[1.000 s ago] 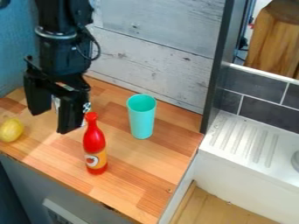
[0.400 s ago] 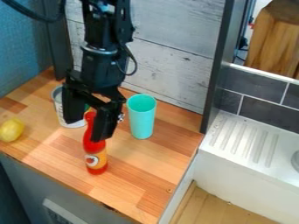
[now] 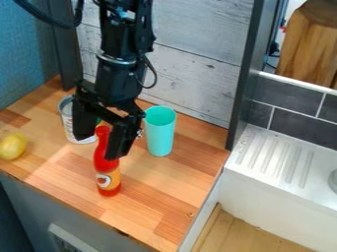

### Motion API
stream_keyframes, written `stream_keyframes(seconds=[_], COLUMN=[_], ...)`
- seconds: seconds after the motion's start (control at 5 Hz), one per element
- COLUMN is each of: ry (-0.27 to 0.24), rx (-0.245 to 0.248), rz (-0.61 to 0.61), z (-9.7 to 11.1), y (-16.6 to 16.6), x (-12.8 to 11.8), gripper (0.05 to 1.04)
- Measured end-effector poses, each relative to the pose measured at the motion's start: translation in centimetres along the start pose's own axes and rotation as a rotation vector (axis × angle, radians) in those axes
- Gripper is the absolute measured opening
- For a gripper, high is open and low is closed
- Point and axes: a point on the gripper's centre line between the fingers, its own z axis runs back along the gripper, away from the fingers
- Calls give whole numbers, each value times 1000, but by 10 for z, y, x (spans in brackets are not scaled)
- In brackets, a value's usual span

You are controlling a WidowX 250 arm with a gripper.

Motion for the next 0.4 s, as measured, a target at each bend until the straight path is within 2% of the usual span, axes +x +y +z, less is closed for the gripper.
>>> stream_keyframes(seconds=[0.2, 0.4], ry=[10, 1], rx=[1, -3], rz=[2, 11], z=[-5, -6], y=[1, 4], x=[2, 4], gripper=[682, 458])
